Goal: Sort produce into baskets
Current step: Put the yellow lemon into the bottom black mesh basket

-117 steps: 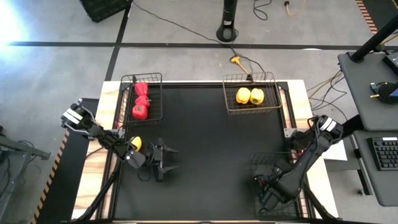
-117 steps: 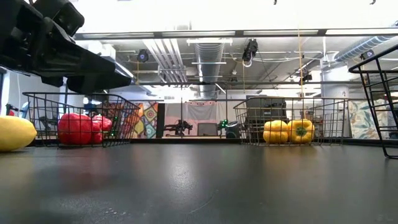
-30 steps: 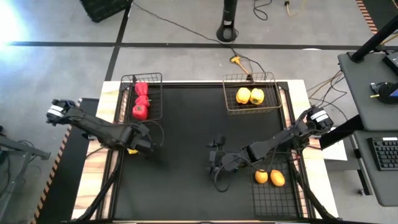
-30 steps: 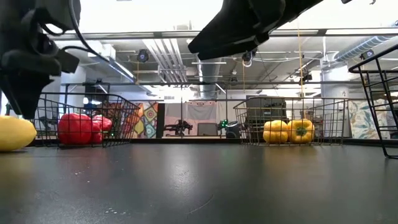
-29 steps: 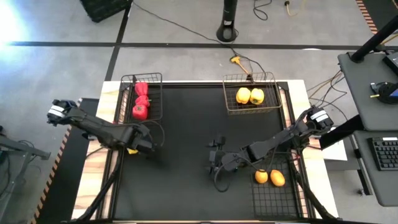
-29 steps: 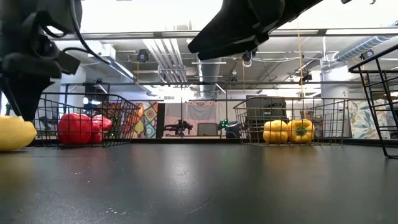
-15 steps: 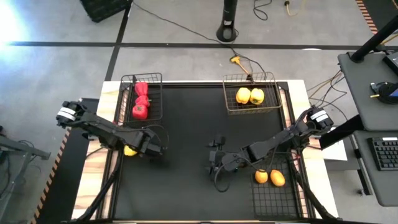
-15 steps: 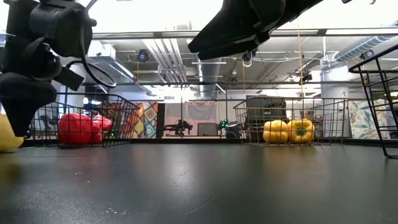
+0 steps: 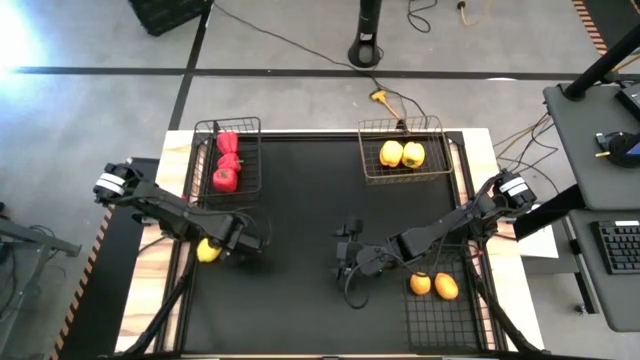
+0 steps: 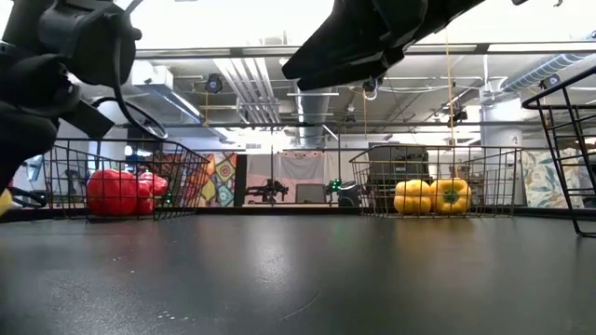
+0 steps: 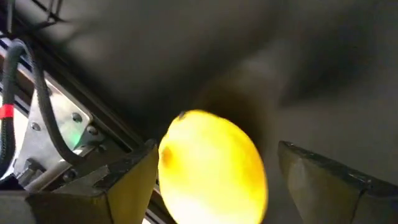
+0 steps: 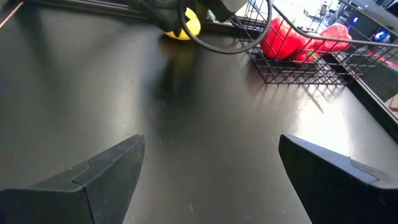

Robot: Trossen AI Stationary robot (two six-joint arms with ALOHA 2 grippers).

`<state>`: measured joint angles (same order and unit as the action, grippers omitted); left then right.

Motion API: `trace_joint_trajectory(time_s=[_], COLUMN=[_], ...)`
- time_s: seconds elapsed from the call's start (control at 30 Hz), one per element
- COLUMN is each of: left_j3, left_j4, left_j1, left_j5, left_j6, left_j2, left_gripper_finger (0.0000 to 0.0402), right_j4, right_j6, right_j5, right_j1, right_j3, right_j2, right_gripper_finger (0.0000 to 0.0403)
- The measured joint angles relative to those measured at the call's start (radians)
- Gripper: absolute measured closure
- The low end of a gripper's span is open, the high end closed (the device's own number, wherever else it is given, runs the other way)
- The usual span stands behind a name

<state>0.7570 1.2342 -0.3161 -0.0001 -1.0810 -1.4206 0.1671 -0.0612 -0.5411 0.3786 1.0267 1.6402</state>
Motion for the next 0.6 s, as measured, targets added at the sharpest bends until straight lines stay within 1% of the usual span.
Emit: trace_joint_trajectory(time_s=[0.17, 0.3, 0.4, 0.6], left_j3=[0.0, 0.0, 0.0, 0.0], left_j4=[-0.001, -0.004, -0.019, -0.076], left_j1=[-0.028, -0.075, -0.118, -0.184], left_j5=[0.049, 0.1, 0.145, 0.199], left_j6=[0.017, -0.001, -0.023, -0.038], left_j2=[-0.002, -0.021, -0.053, -0.139], left_gripper_finger=[0.0092, 0.0092, 0.0092, 0.0092], right_j4=[-0.006, -0.005, -0.006, -0.007], right_j6=[-0.018, -0.019, -0.029, -0.051], right_j5=[0.0, 0.0, 0.0, 0.0], right_j1=[0.0, 0.0, 0.0, 0.0], right_j3=[-0.001, -0.003, -0.006, -0.014], right_j2=[0.0, 0.0, 0.0, 0.0], right_gripper_finger=[0.004, 0.004, 0.004, 0.004])
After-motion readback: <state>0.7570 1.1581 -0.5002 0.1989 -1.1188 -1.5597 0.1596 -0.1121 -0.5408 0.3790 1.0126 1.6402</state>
